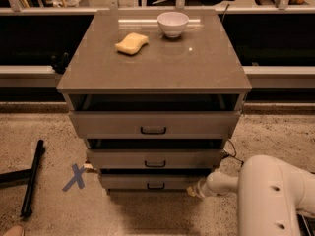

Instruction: Close bottom drawer

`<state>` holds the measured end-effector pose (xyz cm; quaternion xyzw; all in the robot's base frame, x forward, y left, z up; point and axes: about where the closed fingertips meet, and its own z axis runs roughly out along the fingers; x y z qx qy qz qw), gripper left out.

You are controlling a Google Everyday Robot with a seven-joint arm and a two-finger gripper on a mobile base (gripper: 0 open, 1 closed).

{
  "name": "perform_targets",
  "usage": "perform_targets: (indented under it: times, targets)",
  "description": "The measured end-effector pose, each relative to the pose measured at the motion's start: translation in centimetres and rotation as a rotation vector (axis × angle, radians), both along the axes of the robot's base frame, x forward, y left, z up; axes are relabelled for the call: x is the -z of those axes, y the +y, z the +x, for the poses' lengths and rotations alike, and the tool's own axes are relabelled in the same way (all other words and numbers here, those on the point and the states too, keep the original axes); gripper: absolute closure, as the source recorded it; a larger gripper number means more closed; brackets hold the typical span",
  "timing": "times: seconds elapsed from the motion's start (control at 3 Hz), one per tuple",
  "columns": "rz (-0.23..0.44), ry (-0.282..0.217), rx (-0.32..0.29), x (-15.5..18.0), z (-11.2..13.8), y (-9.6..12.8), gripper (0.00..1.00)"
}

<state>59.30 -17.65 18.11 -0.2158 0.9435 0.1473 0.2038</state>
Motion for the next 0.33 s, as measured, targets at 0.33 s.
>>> perform_targets:
  times: [0.33]
  targets:
    - [0.037,0.025,0.02,-0.95,-2.99,-1.83,1.0]
